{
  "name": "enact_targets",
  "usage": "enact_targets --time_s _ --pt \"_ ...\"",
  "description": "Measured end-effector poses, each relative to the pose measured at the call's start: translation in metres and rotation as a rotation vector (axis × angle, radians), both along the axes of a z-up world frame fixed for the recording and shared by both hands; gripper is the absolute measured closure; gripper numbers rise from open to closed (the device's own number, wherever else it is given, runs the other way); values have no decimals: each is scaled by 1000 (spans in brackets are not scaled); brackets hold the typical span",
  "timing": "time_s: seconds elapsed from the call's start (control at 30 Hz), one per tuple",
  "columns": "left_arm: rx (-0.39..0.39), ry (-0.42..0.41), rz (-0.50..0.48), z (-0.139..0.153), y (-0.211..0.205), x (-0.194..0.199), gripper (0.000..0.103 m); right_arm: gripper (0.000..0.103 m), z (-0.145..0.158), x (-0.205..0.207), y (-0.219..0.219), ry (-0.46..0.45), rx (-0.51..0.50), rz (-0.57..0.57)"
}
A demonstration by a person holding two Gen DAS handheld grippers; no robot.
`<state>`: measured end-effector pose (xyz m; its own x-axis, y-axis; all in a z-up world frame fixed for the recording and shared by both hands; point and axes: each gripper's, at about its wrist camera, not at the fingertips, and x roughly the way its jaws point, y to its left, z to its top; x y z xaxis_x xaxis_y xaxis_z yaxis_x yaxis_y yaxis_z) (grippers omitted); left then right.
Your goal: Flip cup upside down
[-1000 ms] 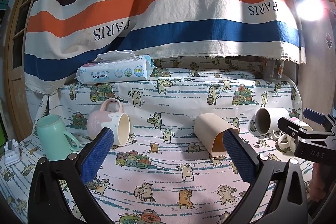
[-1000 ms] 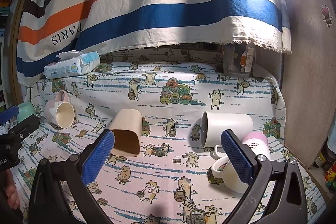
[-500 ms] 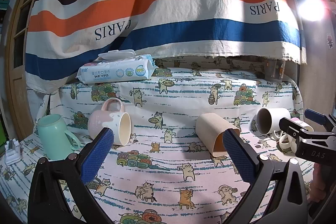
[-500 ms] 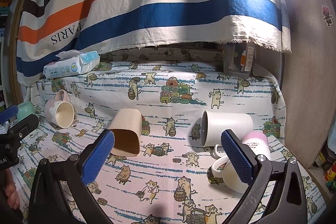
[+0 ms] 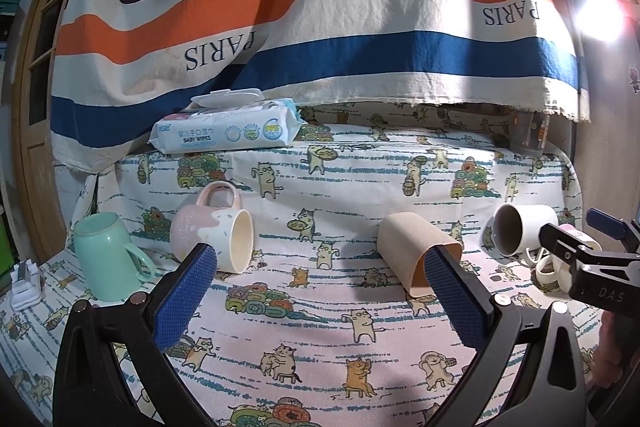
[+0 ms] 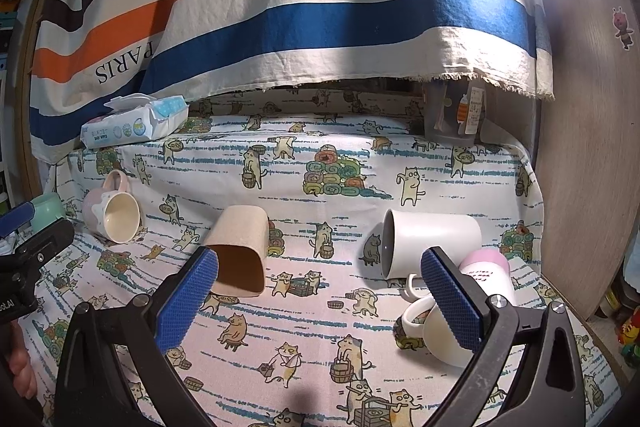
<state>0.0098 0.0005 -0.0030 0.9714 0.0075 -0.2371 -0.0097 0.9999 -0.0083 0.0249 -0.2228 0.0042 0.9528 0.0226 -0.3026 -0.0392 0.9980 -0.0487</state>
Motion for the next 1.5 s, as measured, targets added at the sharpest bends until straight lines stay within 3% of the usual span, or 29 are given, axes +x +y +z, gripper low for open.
enact_targets --time_s 0.63,1.3,1.5 --pt "9 -41 33 1 2 -7 0 1 1 1 0 -3 -5 -4" --pt "5 40 38 -3 3 7 0 1 -1 2 2 4 -9 14" --pt "11 17 38 -2 2 2 0 1 -1 2 2 14 -8 15"
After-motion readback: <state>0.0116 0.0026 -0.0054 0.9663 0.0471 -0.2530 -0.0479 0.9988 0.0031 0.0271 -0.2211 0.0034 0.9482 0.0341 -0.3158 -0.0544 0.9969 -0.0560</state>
